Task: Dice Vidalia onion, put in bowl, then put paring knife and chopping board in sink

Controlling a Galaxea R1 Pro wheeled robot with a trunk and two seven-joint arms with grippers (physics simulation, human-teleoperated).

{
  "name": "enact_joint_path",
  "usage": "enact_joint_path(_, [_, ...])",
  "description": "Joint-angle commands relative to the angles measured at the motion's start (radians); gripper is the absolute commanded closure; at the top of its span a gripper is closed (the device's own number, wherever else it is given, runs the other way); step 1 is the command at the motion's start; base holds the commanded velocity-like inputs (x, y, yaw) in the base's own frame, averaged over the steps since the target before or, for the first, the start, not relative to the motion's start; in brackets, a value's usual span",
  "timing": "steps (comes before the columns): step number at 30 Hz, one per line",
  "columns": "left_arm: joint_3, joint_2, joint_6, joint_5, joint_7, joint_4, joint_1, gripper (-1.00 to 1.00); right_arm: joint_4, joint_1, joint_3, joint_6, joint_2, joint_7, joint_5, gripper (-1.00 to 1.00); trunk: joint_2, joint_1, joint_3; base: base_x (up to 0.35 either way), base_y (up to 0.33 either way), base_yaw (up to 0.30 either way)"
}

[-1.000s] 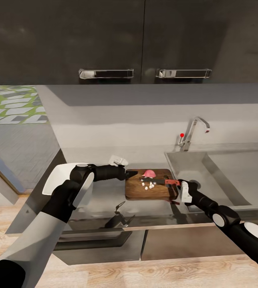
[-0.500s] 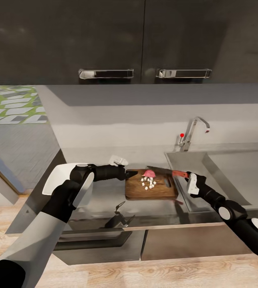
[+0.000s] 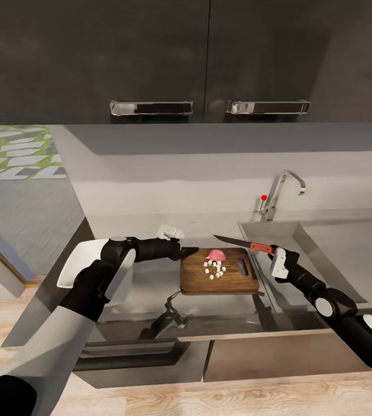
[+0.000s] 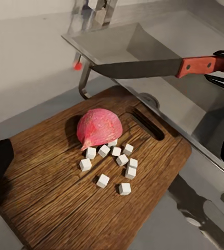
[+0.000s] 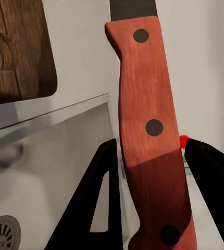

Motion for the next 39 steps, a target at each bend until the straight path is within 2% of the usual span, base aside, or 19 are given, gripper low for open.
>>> enact_joint_path(1, [0.000, 0.000, 0.007, 0.005, 0.001, -0.001, -0.001, -1.00, -0.001, -0.001, 0.001, -0.001, 0.000, 0.002, 0.008, 1.00, -0.002, 0.001, -0.002, 0.001, 0.000, 0.000])
enact_joint_path(13, [0.000, 0.000, 0.007, 0.005, 0.001, -0.001, -0.001, -1.00, 0.001, -0.001, 0.009, 0.001, 0.002, 0.002, 0.010, 1.00, -0.002, 0.001, -0.002, 0.059, 0.000, 0.000])
enact_joint_path(16, [0.000, 0.000, 0.007, 0.005, 0.001, 0.000, -0.001, -1.00, 0.001, -0.001, 0.030, 0.002, 0.002, 0.002, 0.010, 1.00, -0.002, 0.001, -0.002, 0.017, 0.000, 0.000])
enact_joint_path(23, [0.000, 0.000, 0.007, 0.005, 0.001, 0.000, -0.001, -1.00, 0.006, -0.001, 0.044, 0.003, 0.002, 0.002, 0.011, 1.00, -0.002, 0.001, -0.002, 0.002, 0.000, 0.000])
enact_joint_path(28, [0.000, 0.000, 0.007, 0.005, 0.001, -0.001, -0.001, -1.00, 0.012, -0.001, 0.081, 0.008, 0.002, 0.002, 0.013, 1.00, -0.002, 0.001, -0.002, 0.000, 0.000, 0.000])
enact_joint_path(39, [0.000, 0.000, 0.007, 0.005, 0.001, 0.000, -0.001, -1.00, 0.029, -0.001, 0.102, 0.008, 0.000, 0.002, 0.014, 1.00, -0.002, 0.001, -0.002, 0.000, 0.000, 0.000])
